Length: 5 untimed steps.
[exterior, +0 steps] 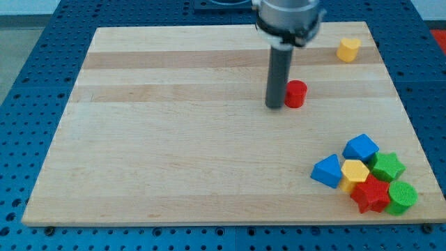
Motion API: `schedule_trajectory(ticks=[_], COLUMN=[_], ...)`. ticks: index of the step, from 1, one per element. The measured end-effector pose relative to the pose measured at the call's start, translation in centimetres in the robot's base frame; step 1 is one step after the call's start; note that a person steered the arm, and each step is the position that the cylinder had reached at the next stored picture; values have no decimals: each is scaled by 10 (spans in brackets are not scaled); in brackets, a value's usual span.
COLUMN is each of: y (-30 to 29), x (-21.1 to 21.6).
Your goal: Place your arm top left to the red circle
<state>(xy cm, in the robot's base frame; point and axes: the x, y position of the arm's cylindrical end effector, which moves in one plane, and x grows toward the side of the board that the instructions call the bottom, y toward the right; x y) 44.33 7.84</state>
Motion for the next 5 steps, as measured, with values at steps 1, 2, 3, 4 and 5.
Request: schedule_trajectory(ticks=[1, 2, 3, 4, 5], y=[7, 0, -1, 13, 47], x=[3, -30, -82, -96, -80])
